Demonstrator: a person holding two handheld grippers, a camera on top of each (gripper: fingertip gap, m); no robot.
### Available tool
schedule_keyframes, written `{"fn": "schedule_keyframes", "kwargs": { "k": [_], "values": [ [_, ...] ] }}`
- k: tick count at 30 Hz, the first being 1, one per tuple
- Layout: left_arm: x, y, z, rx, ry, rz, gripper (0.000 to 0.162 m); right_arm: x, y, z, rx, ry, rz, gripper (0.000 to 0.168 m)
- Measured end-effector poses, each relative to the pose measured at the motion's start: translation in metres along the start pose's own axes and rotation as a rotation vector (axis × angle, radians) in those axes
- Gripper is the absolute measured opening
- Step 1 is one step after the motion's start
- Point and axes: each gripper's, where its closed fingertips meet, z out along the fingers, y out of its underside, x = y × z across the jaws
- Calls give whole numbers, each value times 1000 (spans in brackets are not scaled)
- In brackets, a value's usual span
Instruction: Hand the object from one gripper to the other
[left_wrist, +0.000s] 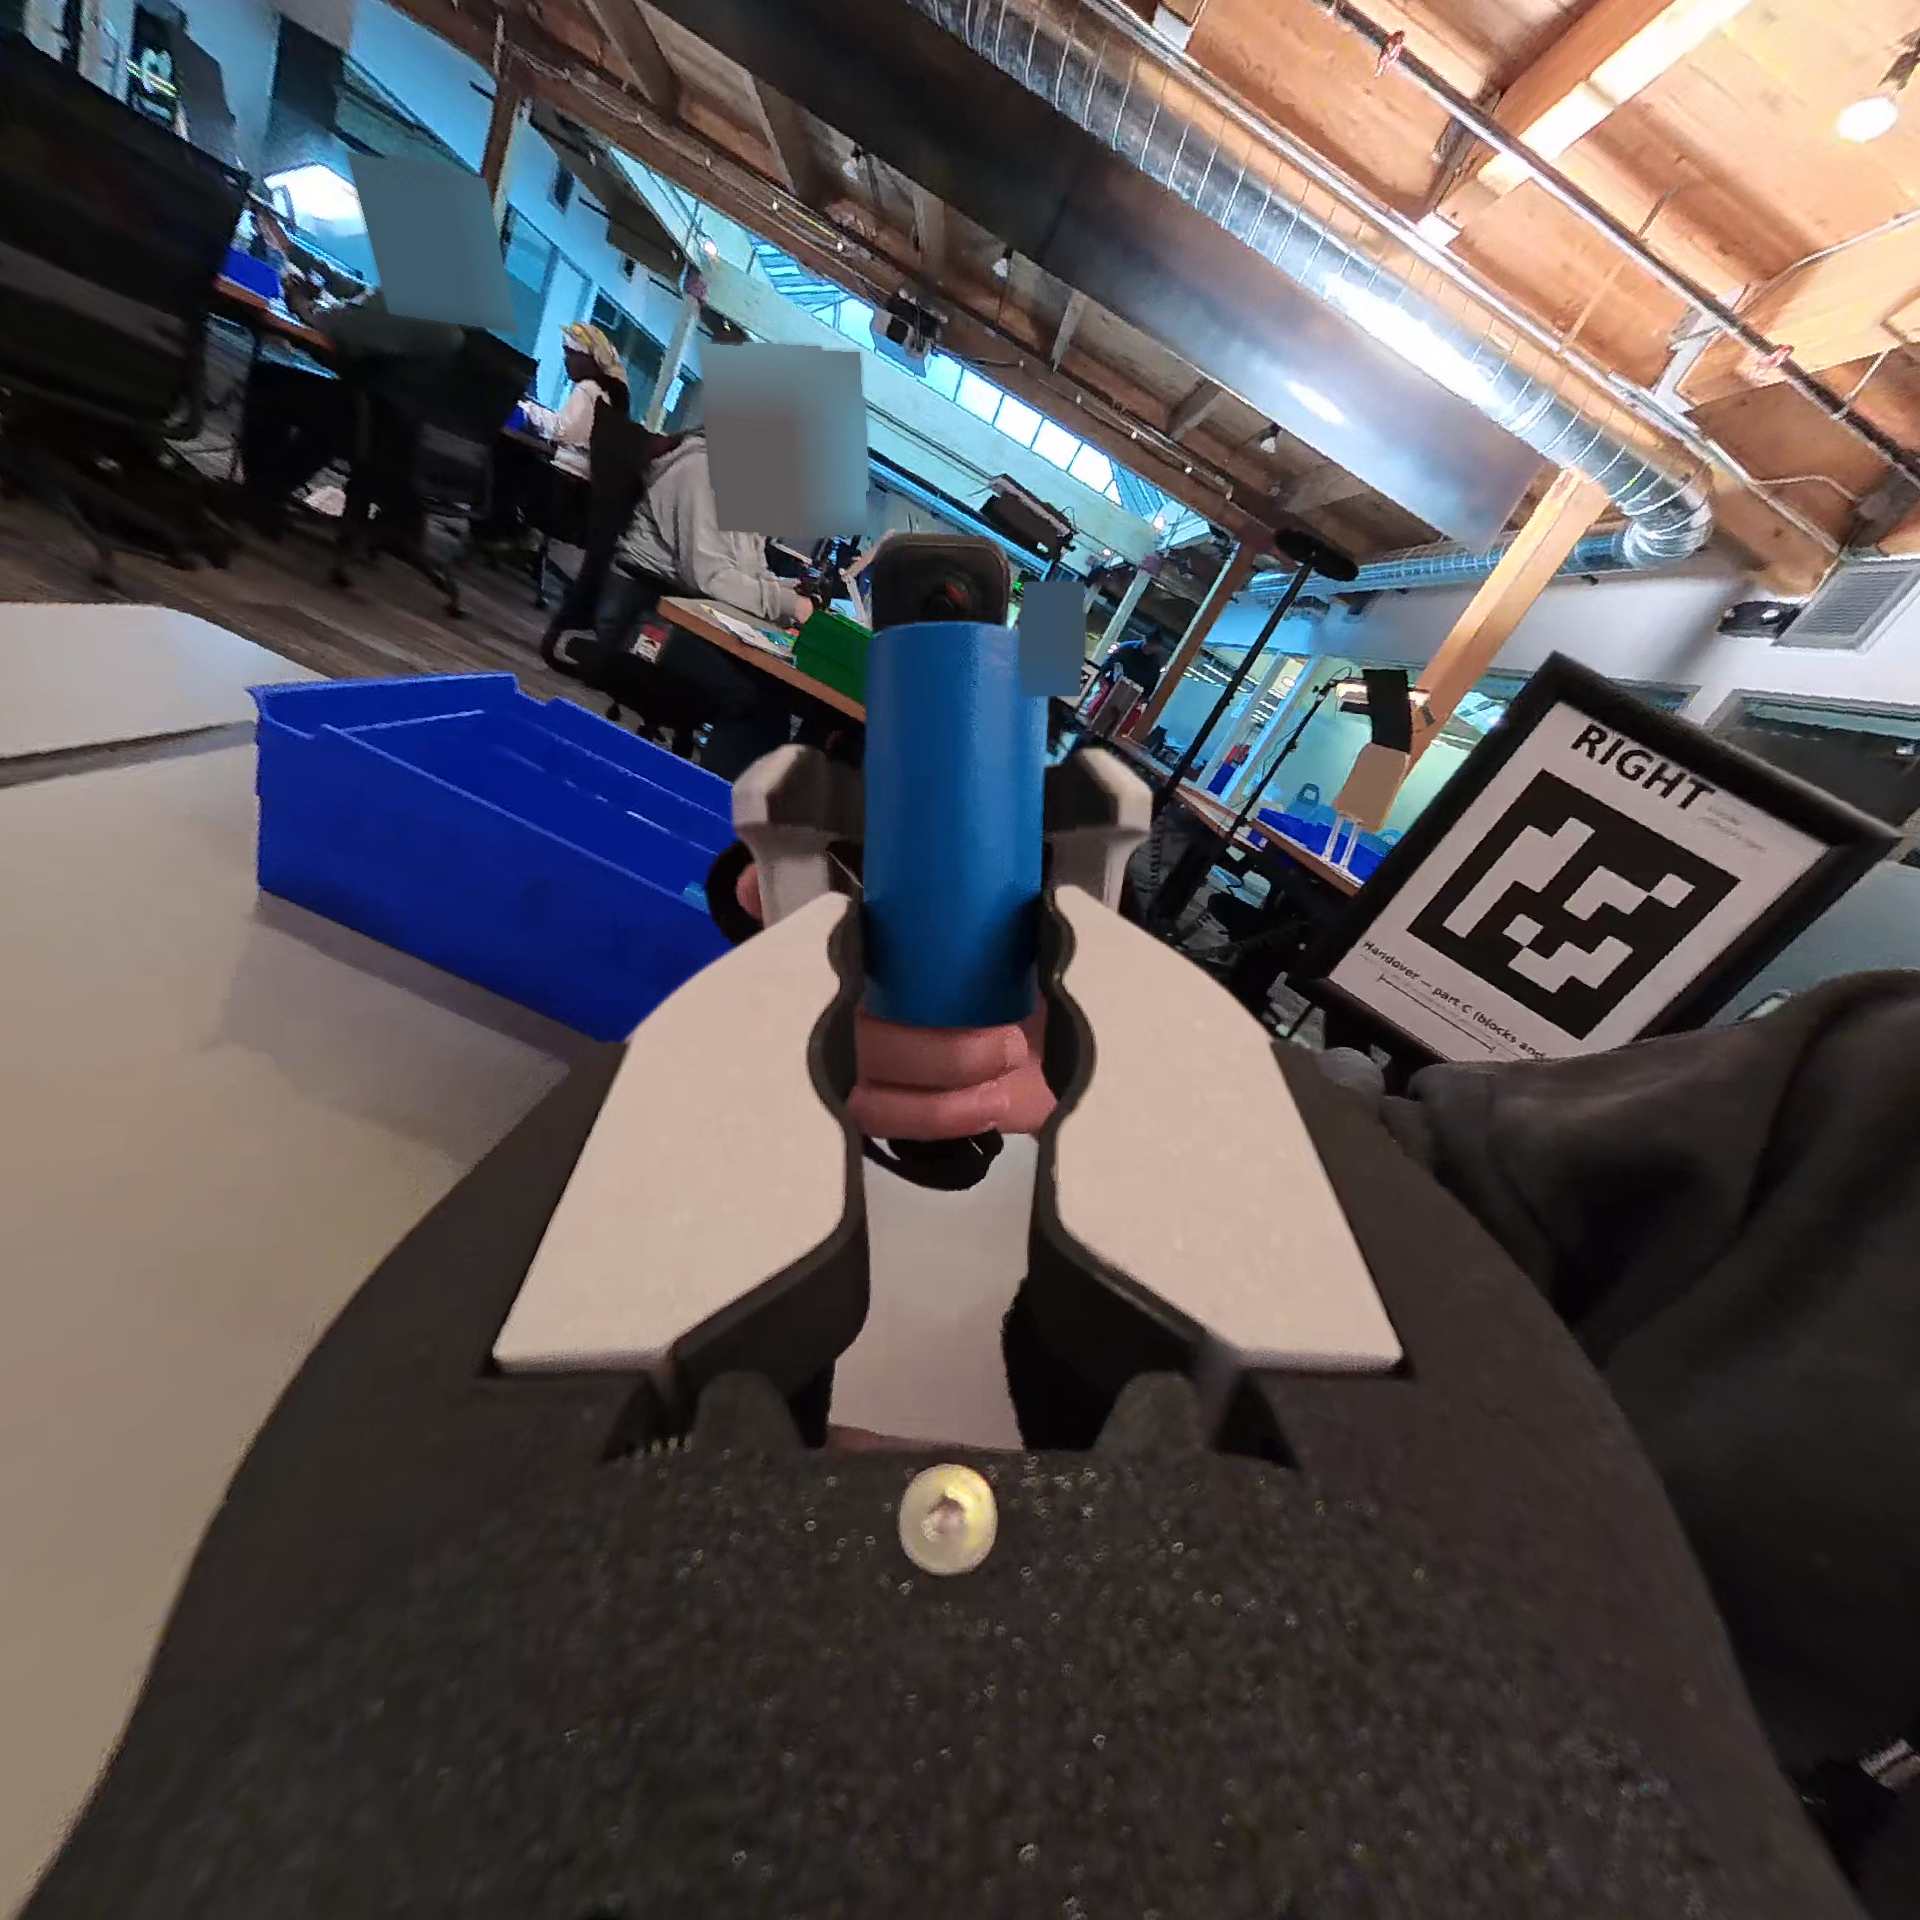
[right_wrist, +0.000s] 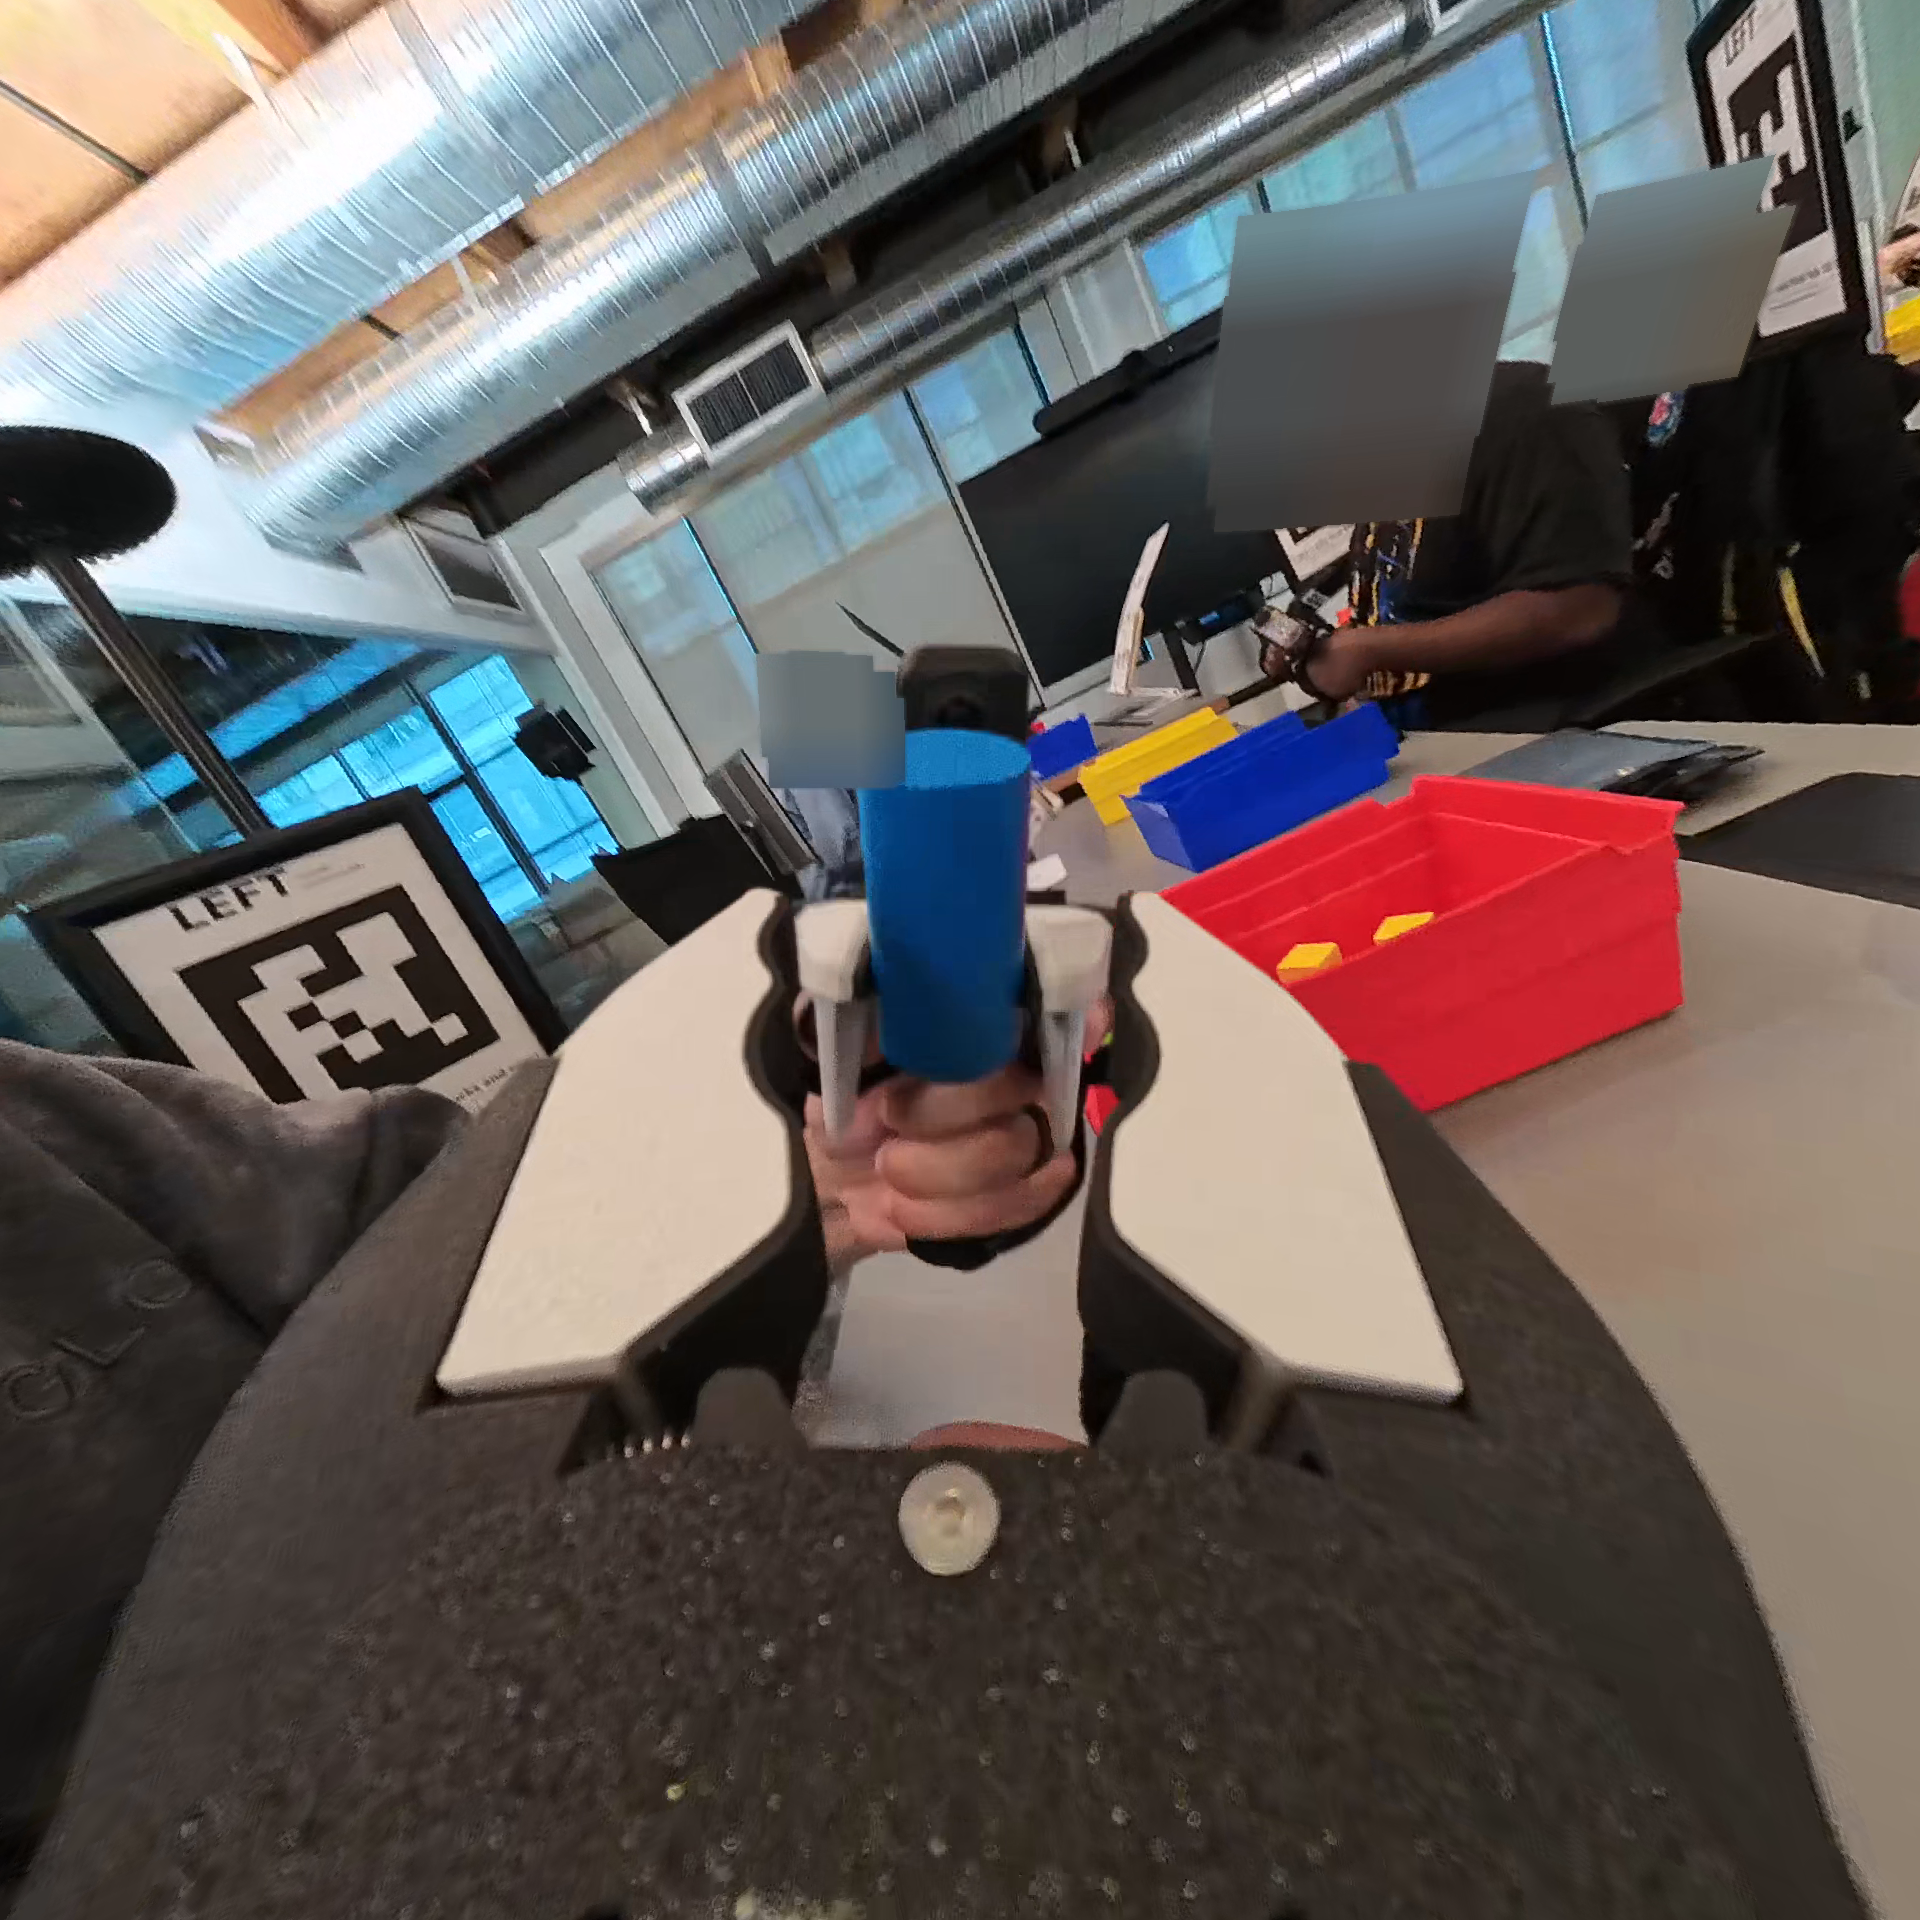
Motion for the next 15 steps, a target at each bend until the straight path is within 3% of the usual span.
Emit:
{"fn": "schedule_keyframes", "kwargs": {
  "k": [5,6,7,12,13,15],
  "values": [
    [-2,15,13,-42,-3,-12,31,4,9,-1,-32,1,20,54],
    [-2,17,15,-45,-9,-9,31,1,12,-1,-46,-21,20,37],
    [-2,17,15,-40,-14,-3,31,-1,12,-1,-48,-35,24,33],
    [-4,14,10,-19,-84,9,31,-1,12,-2,-70,-9,-21,33],
    [-4,17,8,-24,-111,19,33,-1,12,-2,-78,1,-39,33],
    [-3,28,1,-54,-178,43,58,-2,9,-6,-85,13,-65,33]
  ]
}}
